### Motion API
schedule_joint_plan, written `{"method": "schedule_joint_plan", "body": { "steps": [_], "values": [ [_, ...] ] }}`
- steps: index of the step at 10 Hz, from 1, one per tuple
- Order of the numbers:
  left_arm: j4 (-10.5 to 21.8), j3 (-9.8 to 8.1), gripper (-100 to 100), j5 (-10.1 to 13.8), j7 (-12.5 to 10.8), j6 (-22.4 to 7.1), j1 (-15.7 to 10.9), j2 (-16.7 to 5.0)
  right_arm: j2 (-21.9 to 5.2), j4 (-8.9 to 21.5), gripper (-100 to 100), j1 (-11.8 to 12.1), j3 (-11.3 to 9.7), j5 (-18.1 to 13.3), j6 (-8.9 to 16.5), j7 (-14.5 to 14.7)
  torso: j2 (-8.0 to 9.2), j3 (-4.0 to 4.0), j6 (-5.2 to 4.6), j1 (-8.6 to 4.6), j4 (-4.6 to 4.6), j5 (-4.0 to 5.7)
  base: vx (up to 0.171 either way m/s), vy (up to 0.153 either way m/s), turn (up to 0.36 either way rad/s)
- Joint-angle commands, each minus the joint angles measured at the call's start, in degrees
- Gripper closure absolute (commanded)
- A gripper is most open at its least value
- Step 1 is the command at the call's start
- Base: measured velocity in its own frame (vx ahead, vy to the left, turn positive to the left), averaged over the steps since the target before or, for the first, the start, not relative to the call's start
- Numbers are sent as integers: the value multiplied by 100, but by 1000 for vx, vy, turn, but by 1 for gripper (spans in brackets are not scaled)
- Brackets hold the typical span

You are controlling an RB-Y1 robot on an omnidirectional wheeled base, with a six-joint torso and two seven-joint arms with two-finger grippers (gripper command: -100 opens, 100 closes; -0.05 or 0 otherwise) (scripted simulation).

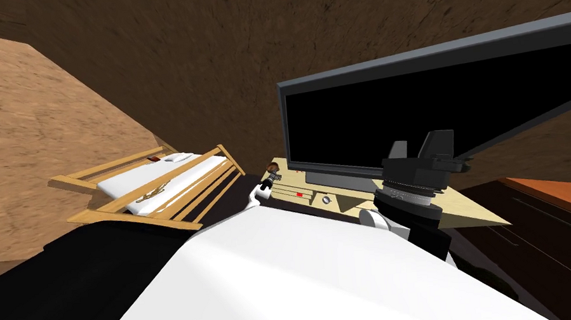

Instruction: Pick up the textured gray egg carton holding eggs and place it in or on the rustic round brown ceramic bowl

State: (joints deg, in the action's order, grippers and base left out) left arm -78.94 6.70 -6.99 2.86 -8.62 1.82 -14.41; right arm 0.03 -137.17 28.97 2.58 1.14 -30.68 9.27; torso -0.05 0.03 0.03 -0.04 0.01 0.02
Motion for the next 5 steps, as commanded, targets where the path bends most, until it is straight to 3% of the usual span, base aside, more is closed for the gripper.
{"method": "schedule_joint_plan", "body": {
  "steps": [1, 5],
  "values": [
    [244, 21, -100, 21, 4, -109, -87, -51, 0, 0, 0, 0, 0, 0, 0, 0, 0, 0, 0, 0, 0, 0, 13, -4, -44],
    [1019, 108, -100, 31, 81, -611, -469, -203, 0, 0, 0, 1, 0, 0, 0, 0, -1, 1, 3, 1, 1, 0, 18, -7, -79]
  ]
}}
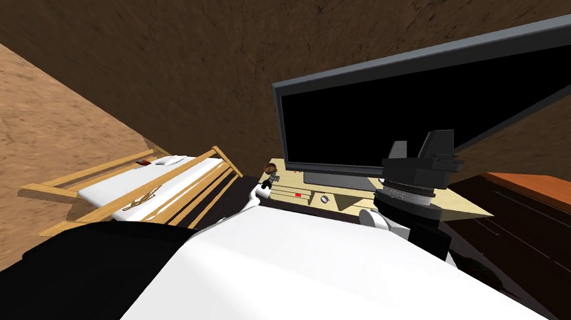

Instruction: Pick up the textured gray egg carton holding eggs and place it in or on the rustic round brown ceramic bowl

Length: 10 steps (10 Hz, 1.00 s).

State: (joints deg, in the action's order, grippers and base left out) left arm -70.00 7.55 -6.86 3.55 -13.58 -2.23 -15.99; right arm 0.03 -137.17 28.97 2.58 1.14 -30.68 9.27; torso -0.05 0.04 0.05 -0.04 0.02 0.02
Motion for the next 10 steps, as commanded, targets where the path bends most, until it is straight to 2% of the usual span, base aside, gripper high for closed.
{"method": "schedule_joint_plan", "body": {
  "steps": [1, 2, 6, 10],
  "values": [
    [286, 49, -100, 21, 36, -268, -181, -97, 0, 0, 0, 0, 0, 0, 0, 0, 0, 0, 0, 0, 0, 0, 19, -8, -127],
    [361, 49, -100, 21, 36, -268, -181, -97, 0, 0, 0, 0, 0, 0, 0, 0, -2, 1, -1, 0, 0, 0, 15, -3, -36],
    [1146, 138, -100, 30, 116, -782, -571, -304, 0, 0, 0, 0, 0, 0, 0, 0, -1, 0, 1, 0, 0, 1, 18, -6, -82],
    [1675, 201, -100, 35, 171, -1137, -839, -507, 0, 0, 0, 0, 0, 0, 0, 0, 2, -1, 1, 0, -1, 0, 15, -4, -67]
  ]
}}
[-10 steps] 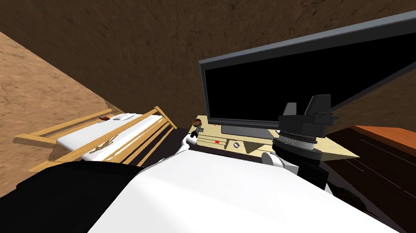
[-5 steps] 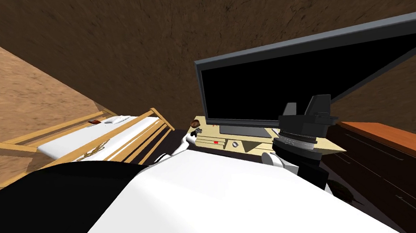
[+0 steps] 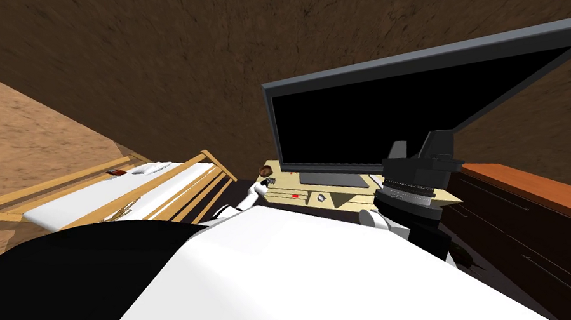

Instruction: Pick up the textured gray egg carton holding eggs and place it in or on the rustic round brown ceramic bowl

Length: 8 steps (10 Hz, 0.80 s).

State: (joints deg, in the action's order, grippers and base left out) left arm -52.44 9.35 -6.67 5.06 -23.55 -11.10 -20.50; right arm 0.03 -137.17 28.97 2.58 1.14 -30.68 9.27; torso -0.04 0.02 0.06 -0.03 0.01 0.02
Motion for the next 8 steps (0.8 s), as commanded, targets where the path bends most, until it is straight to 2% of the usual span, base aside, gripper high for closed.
{"method": "schedule_joint_plan", "body": {
  "steps": [1, 2, 3, 4, 7, 8],
  "values": [
    [-41, 26, -100, 16, 24, -167, 28, -76, 0, 0, 0, 0, 0, 0, 0, 0, 0, 0, 0, 0, 0, 0, 11, -1, -33],
    [13, 9, -100, -13, 8, -82, 0, -32, 0, 0, 0, 0, 0, 0, 0, 0, 2, -1, 1, 1, 0, 0, 0, 0, 0],
    [8, 9, 0, -15, 8, -104, 3, -35, 0, 0, 0, 0, 0, 0, 0, 0, 4, -2, 1, 1, -1, -1, 0, 0, 0],
    [182, -40, -100, -75, 2, 101, 34, -11, 0, 0, 0, 0, 0, 0, 0, 0, 6, -3, 1, 1, -1, -1, 46, -1, 1],
    [398, -102, -100, -149, -6, 356, 74, 18, 0, 0, 0, 1, 0, 0, 0, 0, -21, 12, 1, 1, 5, -1, 80, 0, 2],
    [314, -85, -100, -131, -2, 255, 70, 13, 0, 0, 0, 1, 0, 0, 0, 0, -25, 14, 1, 1, 6, -1, 39, 0, 2]
  ]
}}
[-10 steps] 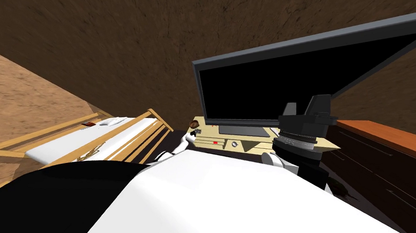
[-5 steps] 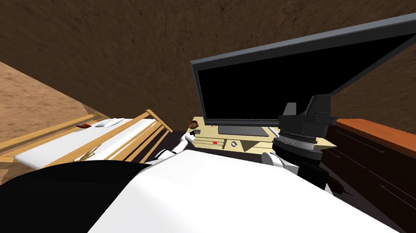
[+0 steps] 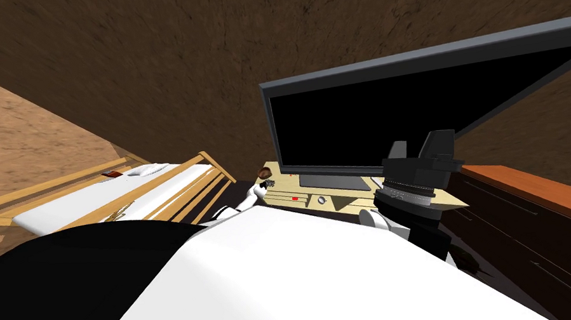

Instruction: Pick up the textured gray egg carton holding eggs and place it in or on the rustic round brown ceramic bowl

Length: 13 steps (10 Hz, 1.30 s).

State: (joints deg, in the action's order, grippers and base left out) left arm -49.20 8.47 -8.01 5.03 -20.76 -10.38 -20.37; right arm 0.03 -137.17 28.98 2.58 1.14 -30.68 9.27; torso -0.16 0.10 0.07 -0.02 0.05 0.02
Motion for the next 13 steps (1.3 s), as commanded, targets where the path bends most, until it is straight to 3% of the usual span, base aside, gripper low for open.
{"method": "schedule_joint_plan", "body": {
  "steps": [1, 5, 6, 7, 9, 10, 11, 12, 13],
  "values": [
    [0, 0, 100, 0, 0, 0, 0, 0, 0, 0, 0, 0, 0, 0, 0, 0, 0, 0, 0, 0, 0, 0, 7, 0, 0],
    [0, -1, 100, 1, -2, -6, 0, 1, 0, 0, 0, -1, 0, 0, 0, 0, 20, -12, -1, -1, -5, 1, 1, 0, 1],
    [0, 0, 0, 1, -1, -6, 0, 1, 0, 0, 0, -1, 0, 0, 0, 0, 21, -13, -1, -1, -6, 1, 0, 0, 0],
    [-142, 47, 100, 59, 5, -178, -37, -25, 0, 0, 0, -1, 0, 0, 0, 0, 21, -14, -1, -1, -6, 1, -64, -2, -3],
    [-315, 97, 100, 119, 11, -381, -69, -48, 0, 1, 0, -2, 0, 0, 0, 0, 61, -35, 0, -4, -13, 2, -113, 0, -6],
    [-246, 80, 100, 99, 10, -298, -69, -39, 0, 1, 0, -2, 0, 0, 1, 0, 67, -39, 2, -4, -15, 2, -45, 0, 0],
    [-253, 84, 0, 100, 10, -318, -67, -39, 0, 1, 0, -1, 0, 0, 0, 0, 50, -31, 2, -3, -13, 2, -10, 0, 2],
    [-382, -11, 100, 116, -60, -358, -279, -121, 0, 1, 0, -1, 0, 0, 0, 0, 36, -23, 1, -2, -11, 2, -23, 22, 17],
    [-428, -56, 100, 131, -101, -403, -368, -154, 0, 0, 0, -1, 0, 0, 0, 0, 31, -26, -4, 3, -21, 9, -15, 47, 2]
  ]
}}
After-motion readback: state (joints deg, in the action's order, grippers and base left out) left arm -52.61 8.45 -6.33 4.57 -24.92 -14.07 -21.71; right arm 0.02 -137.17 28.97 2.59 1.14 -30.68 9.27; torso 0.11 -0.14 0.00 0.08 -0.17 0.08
